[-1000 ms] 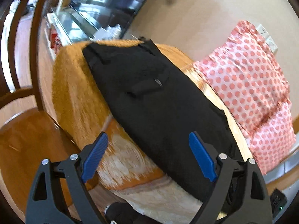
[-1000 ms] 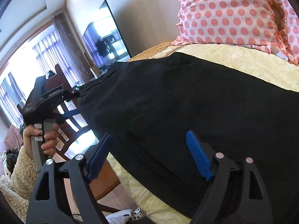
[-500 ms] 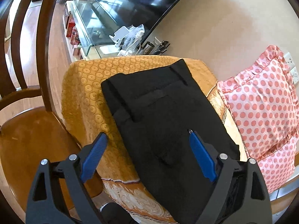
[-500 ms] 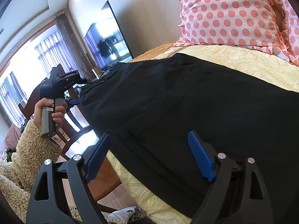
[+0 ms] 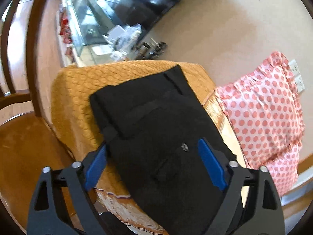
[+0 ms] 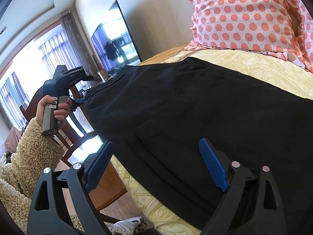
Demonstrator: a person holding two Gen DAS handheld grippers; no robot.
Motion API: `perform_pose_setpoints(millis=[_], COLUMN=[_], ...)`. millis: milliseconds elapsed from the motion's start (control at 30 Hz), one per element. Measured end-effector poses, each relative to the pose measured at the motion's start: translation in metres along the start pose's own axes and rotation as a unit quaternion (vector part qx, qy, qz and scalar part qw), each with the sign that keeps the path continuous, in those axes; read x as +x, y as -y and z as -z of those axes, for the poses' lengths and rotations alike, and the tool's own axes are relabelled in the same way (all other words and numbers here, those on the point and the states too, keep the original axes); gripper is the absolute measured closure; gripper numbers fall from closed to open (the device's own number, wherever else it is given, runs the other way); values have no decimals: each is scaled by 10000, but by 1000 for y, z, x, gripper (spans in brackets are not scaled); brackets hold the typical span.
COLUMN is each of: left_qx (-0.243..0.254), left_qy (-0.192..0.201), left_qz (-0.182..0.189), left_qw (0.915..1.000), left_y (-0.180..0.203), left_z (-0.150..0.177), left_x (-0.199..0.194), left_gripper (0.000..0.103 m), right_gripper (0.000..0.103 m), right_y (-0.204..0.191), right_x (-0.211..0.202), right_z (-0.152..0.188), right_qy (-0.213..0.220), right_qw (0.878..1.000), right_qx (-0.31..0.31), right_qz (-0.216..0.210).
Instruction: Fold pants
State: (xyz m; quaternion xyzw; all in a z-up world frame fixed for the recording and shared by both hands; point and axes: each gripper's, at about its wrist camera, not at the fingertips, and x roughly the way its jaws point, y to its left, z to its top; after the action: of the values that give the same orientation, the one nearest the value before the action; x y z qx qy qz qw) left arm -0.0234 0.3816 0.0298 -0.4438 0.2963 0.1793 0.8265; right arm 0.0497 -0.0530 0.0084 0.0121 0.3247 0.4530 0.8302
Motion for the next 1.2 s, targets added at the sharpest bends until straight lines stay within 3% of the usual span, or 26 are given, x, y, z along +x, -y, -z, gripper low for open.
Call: perform_pose_setpoints(millis=[67, 167, 200, 233, 267, 333, 433, 500, 600, 667, 800, 900, 1000, 1067, 1100, 1200], left_qx=[-91, -743, -864, -1009, -1009, -677, 21, 234, 700, 1205, 2227, 3010, 3741, 4247, 4507, 4940], left_qy=[-175, -316, -325, -321, -318, -265, -2, 206, 656, 992, 1254, 1116, 818, 595, 377, -439], left_qz=[377, 1116, 1200, 1147, 1015, 373, -439, -661, -839, -893, -514, 152, 999, 1642, 2005, 2525], left_qw=[9991, 9905, 9885, 9877, 9892, 9967, 9990, 9973, 9918, 9837, 9654, 9469, 9184, 8883, 8691, 8308], left_y=[-3, -23, -26, -30, -31, -20, 6, 18, 47, 78, 150, 211, 270, 301, 314, 325], left_z=[-5, -13, -14, -15, -15, -12, -5, -3, 4, 16, 47, 88, 143, 189, 217, 283], left_x=[5, 8, 9, 10, 10, 10, 8, 4, -9, -21, -37, -44, -50, -56, -58, -44], left_gripper=[8, 9, 15, 29, 36, 64, 77, 87, 91, 92, 94, 94, 95, 95, 95, 95], right_gripper=[10, 10, 10, 10, 10, 10, 10, 10, 10, 10, 10, 10, 10, 10, 10, 10], right_y=[-1, -2, -2, -2, -2, -1, 6, 9, 13, 17, 28, 38, 56, 71, 77, 100], right_x=[0, -1, -2, -2, -2, -4, -12, -21, -38, -52, -91, -125, -164, -188, -197, -217], right_z=[1, 2, 2, 3, 3, 3, 4, 6, 11, 14, 19, 25, 35, 45, 49, 63], right_qy=[20, 51, 59, 67, 73, 83, 167, 253, 391, 525, 945, 1359, 1756, 1980, 2056, 2194], right_qw=[10000, 10000, 10000, 10000, 10000, 10000, 9988, 9977, 9963, 9953, 9922, 9876, 9778, 9677, 9628, 9463], right_qx=[-14, -37, -37, -34, -26, 23, 307, 427, 530, 611, 736, 786, 1034, 1278, 1395, 1843], right_qz=[7, 16, 12, 8, -1, -42, -330, -463, -559, -543, -352, -12, 478, 901, 1066, 1500])
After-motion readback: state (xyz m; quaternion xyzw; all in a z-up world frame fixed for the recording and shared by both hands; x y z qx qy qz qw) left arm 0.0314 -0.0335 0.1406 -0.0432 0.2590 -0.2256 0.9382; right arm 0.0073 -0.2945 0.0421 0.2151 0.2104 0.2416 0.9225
